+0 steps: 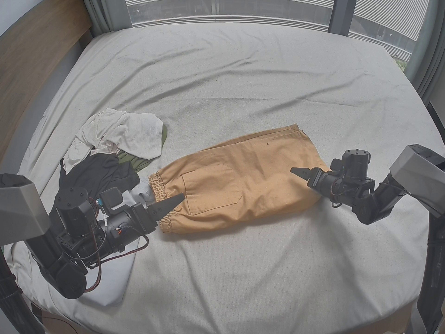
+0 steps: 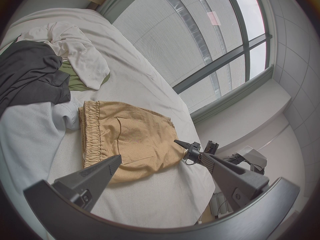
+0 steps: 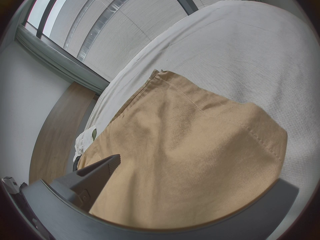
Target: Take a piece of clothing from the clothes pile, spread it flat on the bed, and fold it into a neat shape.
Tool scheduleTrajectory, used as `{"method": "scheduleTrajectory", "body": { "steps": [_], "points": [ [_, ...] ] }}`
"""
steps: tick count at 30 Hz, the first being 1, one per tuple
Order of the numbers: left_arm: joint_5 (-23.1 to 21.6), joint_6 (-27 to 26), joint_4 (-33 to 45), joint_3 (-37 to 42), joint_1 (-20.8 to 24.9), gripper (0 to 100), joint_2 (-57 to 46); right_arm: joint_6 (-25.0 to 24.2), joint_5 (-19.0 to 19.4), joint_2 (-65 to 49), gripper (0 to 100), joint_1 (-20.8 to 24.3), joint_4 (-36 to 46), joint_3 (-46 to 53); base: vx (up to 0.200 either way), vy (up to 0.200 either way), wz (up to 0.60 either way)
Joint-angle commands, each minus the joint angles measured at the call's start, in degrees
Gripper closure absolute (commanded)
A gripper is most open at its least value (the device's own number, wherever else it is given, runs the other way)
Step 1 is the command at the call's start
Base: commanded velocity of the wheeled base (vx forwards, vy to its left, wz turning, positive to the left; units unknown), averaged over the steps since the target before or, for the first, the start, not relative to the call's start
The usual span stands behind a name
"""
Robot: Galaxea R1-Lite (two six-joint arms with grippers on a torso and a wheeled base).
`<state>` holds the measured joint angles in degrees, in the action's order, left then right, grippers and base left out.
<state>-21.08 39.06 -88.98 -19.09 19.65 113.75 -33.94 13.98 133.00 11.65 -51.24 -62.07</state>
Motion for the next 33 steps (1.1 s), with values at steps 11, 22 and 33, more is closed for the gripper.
{"method": "scheduleTrajectory", "body": {
  "steps": [11,22,33],
  "points": [
    [-0.1,0.1,0.0,-0.1,0.0,0,-0.3,-0.6,-1.2,2.3,100,1.2,0.2,-1.6,0.0,0.0,0.0],
    [-0.1,0.2,0.0,-0.2,0.0,0,-0.3,-0.5,-1.2,0.7,100,2.5,-5.3,2.8,0.0,0.0,0.0],
    [-0.2,0.2,0.0,-0.2,0.0,0,-0.4,-0.4,-1.2,-4.0,100,2.5,-5.7,6.4,0.0,0.0,0.0]
  ]
}}
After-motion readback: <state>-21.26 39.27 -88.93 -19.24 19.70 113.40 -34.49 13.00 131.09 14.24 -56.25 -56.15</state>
